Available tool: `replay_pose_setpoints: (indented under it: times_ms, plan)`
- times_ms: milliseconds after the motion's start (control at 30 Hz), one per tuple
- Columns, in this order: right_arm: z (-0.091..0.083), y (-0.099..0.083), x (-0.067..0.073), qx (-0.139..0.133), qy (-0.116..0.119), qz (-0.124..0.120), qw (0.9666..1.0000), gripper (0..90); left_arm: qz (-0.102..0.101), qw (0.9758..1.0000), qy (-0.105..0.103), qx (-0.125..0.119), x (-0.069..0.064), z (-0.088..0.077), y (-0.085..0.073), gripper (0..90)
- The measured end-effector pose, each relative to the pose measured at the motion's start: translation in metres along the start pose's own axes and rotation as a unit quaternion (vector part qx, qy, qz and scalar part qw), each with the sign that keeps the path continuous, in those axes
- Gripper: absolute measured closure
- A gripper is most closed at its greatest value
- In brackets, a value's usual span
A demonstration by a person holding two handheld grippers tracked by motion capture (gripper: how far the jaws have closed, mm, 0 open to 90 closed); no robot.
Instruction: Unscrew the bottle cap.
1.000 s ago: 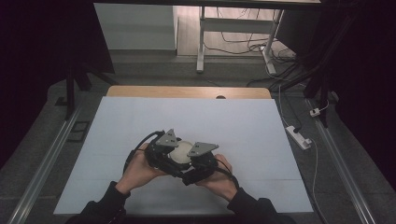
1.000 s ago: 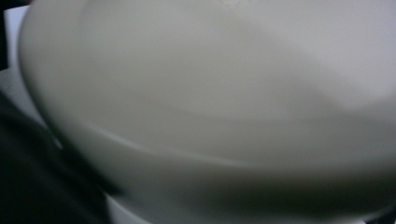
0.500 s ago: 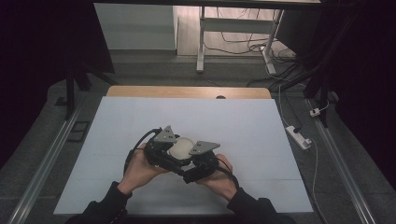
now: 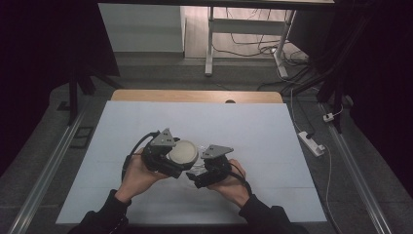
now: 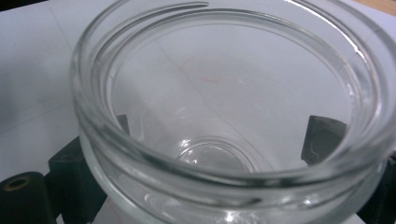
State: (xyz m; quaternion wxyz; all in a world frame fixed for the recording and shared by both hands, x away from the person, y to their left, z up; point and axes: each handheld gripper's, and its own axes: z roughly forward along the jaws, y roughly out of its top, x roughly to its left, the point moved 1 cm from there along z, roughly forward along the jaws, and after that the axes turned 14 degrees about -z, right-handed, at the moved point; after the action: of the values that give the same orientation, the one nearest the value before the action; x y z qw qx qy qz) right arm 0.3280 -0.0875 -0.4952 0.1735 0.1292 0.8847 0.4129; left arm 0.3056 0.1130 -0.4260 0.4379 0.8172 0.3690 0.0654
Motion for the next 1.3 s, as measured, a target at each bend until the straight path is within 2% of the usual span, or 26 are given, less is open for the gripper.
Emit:
replay_pose_setpoints:
  times_ms: [567, 1000, 1300]
  plan:
    - [-0.007, -0.002, -0.019, -0.01, -0.022, 0.012, 0.9996, 6.2, 0.003, 0.9998, -0.021, -0.003, -0.006, -0.011, -0.015, 8.0]
    - [-0.006, 0.002, -0.033, -0.015, -0.03, 0.017, 0.9993, 6.2, 0.017, 0.9991, -0.038, 0.003, -0.018, -0.01, -0.029, 8.0]
    - [-0.002, 0.003, -0.041, -0.015, -0.033, 0.016, 0.9992, 6.2, 0.019, 0.9987, -0.047, 0.006, -0.022, -0.006, -0.038, 8.0]
